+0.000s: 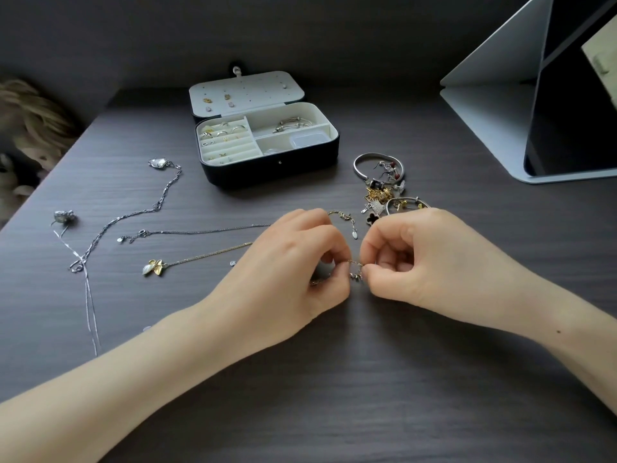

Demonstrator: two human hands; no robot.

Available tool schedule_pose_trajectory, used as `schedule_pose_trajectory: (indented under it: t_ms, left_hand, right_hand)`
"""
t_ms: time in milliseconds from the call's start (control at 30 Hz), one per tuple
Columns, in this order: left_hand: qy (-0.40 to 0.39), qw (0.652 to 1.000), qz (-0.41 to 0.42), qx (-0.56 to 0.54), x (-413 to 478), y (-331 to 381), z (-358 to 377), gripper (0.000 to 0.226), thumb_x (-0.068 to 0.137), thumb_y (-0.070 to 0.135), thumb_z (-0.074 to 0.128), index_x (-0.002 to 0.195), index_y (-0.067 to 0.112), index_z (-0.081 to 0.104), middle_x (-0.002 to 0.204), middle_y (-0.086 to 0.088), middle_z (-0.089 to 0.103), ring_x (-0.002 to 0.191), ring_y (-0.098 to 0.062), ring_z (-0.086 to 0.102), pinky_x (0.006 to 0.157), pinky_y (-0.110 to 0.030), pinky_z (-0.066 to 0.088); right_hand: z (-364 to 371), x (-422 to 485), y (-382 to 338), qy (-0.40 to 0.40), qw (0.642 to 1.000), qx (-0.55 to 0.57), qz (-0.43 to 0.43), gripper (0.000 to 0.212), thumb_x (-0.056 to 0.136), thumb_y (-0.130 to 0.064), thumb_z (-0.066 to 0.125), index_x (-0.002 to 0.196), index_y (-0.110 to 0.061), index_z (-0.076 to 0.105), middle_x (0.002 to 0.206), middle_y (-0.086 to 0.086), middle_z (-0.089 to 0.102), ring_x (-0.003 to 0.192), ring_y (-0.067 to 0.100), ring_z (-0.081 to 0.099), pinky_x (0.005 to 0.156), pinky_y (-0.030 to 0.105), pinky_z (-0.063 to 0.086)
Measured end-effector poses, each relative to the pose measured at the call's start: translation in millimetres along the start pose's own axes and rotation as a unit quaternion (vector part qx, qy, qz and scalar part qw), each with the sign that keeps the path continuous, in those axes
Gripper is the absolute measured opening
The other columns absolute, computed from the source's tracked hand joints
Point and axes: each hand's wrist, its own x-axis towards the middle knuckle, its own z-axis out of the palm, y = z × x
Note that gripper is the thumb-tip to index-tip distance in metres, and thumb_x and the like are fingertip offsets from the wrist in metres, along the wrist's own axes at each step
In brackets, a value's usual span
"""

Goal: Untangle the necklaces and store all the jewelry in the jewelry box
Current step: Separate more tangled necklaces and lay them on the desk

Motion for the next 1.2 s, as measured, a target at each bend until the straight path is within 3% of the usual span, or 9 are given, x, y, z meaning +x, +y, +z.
schedule_pose_trajectory:
  t_ms: [167,367,533,633,733,800,900,1100,1200]
  left_hand:
    - [-0.033,0.993,-0.056,-0.094,0.7,5.0,-3.3,0.015,0.076,0.038,0.042,0.072,0.026,0.049,0.072,0.013,0.046,0.07,-0.001,0.043,0.065,-0.007,0.032]
    - [-0.068,0.971,-0.127,-0.189,4.9,4.2,-6.2,0.019,0.075,0.043,0.046,0.07,0.026,0.052,0.067,0.009,0.05,0.063,-0.005,0.042,0.063,-0.024,0.036]
    - [-0.071,0.95,-0.157,-0.26,7.8,3.9,-8.5,0.038,0.064,0.051,0.042,0.083,0.021,0.057,0.08,-0.01,0.063,0.073,-0.028,0.051,0.071,-0.045,0.044]
    - [-0.073,0.943,-0.155,-0.285,7.7,3.0,-9.7,0.033,0.064,0.047,0.046,0.081,0.022,0.06,0.08,-0.002,0.068,0.073,-0.023,0.055,0.072,-0.041,0.044]
    - [-0.08,0.935,-0.153,-0.31,6.7,4.3,-11.1,0.012,0.069,0.027,0.055,0.077,0.02,0.06,0.077,0.006,0.068,0.072,-0.016,0.057,0.07,-0.029,0.044]
    - [-0.078,0.94,-0.136,-0.303,5.9,6.0,-11.4,0.009,0.07,0.02,0.06,0.078,0.022,0.059,0.072,0.015,0.063,0.066,-0.007,0.052,0.064,-0.019,0.041]
    - [-0.058,0.959,-0.097,-0.261,5.3,6.2,-8.9,0.019,0.068,0.026,0.072,0.079,0.027,0.057,0.072,0.021,0.059,0.067,-0.001,0.05,0.064,-0.011,0.036]
    - [-0.001,0.993,-0.007,-0.119,6.0,5.8,-5.5,0.016,0.069,0.025,0.074,0.079,0.024,0.061,0.073,0.017,0.059,0.072,-0.002,0.049,0.066,-0.019,0.041]
    - [0.007,0.993,0.004,-0.115,5.4,5.5,-7.1,0.014,0.071,0.022,0.074,0.08,0.02,0.064,0.075,0.014,0.062,0.072,-0.002,0.052,0.068,-0.022,0.044]
  right_hand:
    - [-3.1,1.0,-0.7,-0.02,1.0,0.011,0.01,0.009,0.073,-0.013,0.066,0.067,-0.018,0.063,0.05,-0.011,0.055,0.044,0.0,0.047,0.047,0.011,0.037]
    - [-2.4,1.2,-1.8,-0.023,1.0,0.012,0.009,0.006,0.071,-0.016,0.064,0.068,-0.02,0.062,0.051,-0.011,0.055,0.045,0.0,0.047,0.048,0.012,0.039]
    - [-3.8,1.1,-3.1,-0.028,0.999,0.03,0.016,0.008,0.073,-0.013,0.064,0.069,-0.02,0.063,0.052,-0.011,0.056,0.047,0.0,0.048,0.049,0.012,0.04]
    - [-4.9,1.3,-4.0,-0.031,0.998,0.045,0.019,0.012,0.075,-0.01,0.066,0.067,-0.02,0.064,0.052,-0.01,0.056,0.046,-0.001,0.047,0.049,0.01,0.038]
    - [-6.4,2.5,-3.8,-0.039,0.997,0.063,0.028,0.013,0.075,-0.01,0.067,0.067,-0.019,0.064,0.051,-0.01,0.056,0.045,-0.001,0.046,0.048,0.01,0.037]
    - [-7.6,3.2,-3.1,-0.045,0.996,0.075,0.033,0.011,0.075,-0.013,0.068,0.067,-0.019,0.064,0.051,-0.009,0.056,0.046,0.0,0.047,0.049,0.011,0.037]
    - [-8.7,4.1,-1.4,-0.051,0.995,0.077,0.037,0.004,0.072,-0.018,0.067,0.068,-0.017,0.065,0.052,-0.008,0.057,0.047,0.001,0.048,0.05,0.013,0.038]
    - [-11.7,3.1,-2.4,-0.073,0.994,0.071,0.027,0.005,0.074,-0.016,0.067,0.069,-0.016,0.066,0.054,-0.005,0.059,0.049,0.002,0.049,0.051,0.013,0.039]
    - [-12.4,2.2,-2.5,-0.08,0.995,0.051,0.02,0.008,0.075,-0.013,0.067,0.069,-0.016,0.066,0.053,-0.007,0.058,0.047,0.0,0.047,0.049,0.011,0.038]
